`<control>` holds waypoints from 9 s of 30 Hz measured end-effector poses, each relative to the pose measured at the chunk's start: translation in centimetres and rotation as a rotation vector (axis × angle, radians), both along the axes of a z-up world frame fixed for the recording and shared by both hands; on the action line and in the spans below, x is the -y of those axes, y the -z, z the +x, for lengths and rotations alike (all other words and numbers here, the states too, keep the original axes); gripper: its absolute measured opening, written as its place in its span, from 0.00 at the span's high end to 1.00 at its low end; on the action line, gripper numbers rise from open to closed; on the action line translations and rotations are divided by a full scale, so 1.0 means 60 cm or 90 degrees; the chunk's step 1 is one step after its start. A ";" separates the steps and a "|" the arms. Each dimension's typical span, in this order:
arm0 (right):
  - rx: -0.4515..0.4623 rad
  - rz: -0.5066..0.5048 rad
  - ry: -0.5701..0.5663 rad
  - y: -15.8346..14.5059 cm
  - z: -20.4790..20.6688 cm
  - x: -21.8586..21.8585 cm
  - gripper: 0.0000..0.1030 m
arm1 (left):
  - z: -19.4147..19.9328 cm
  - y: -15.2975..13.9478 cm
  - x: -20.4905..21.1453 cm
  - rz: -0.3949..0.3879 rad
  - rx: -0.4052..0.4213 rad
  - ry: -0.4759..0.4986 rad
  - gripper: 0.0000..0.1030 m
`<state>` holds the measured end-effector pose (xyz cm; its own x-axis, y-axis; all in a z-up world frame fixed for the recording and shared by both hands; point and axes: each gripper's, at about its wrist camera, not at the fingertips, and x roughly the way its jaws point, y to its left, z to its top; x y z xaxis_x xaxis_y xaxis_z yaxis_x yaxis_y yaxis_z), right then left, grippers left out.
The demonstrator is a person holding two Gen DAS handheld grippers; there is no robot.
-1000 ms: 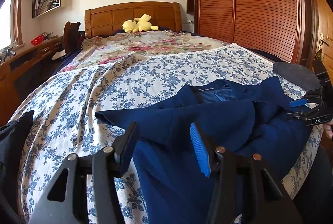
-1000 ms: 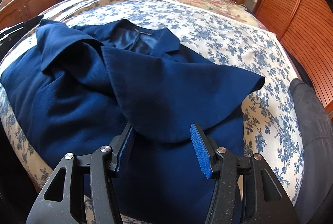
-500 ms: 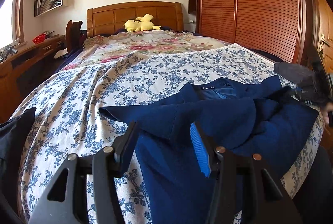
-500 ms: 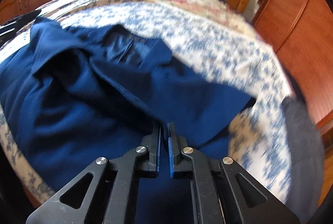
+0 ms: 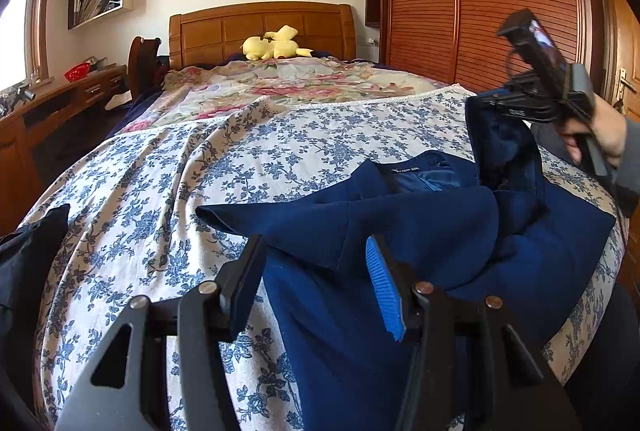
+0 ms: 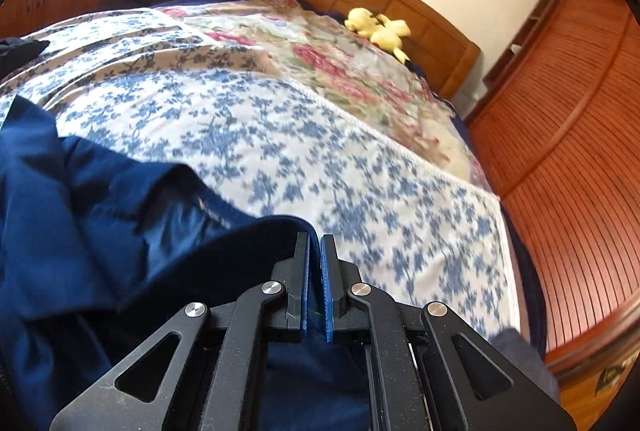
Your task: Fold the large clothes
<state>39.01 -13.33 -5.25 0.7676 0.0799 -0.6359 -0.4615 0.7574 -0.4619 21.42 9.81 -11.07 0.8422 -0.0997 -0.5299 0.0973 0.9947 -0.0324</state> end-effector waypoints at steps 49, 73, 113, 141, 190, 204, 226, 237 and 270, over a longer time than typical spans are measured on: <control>-0.273 0.044 -0.239 0.158 -0.201 -0.200 0.52 | 0.007 0.005 -0.059 -0.018 0.001 -0.051 0.51; -0.024 0.062 -0.065 0.001 -0.018 -0.156 0.50 | 0.009 0.004 -0.053 -0.014 0.004 -0.041 0.51; -0.210 0.087 -0.084 0.117 -0.004 -0.140 0.99 | 0.009 0.006 -0.027 -0.004 0.003 -0.019 0.51; -0.039 0.099 0.021 0.005 0.016 -0.011 0.75 | 0.037 -0.011 0.058 -0.022 0.014 0.052 0.51; -0.062 0.125 0.270 0.062 0.019 0.274 0.73 | 0.070 0.018 0.132 -0.009 -0.026 0.092 0.51; -0.141 0.172 0.124 0.089 -0.178 0.208 0.52 | 0.049 0.015 0.169 -0.007 -0.022 0.108 0.51; -0.154 0.207 0.084 0.101 -0.241 0.215 0.52 | 0.002 0.012 0.233 0.015 -0.014 0.144 0.51; -0.182 0.218 0.004 0.153 -0.248 0.143 0.52 | -0.044 0.018 0.210 0.027 -0.041 0.078 0.51; -0.174 0.201 -0.014 0.155 -0.239 0.136 0.51 | -0.120 0.095 0.030 -0.066 -0.167 -0.102 0.50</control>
<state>24.69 -21.51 -14.54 0.5696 0.3189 -0.7575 -0.5531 0.8304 -0.0663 14.19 8.01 -16.76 0.6871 -0.0413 -0.7254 -0.0857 0.9868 -0.1374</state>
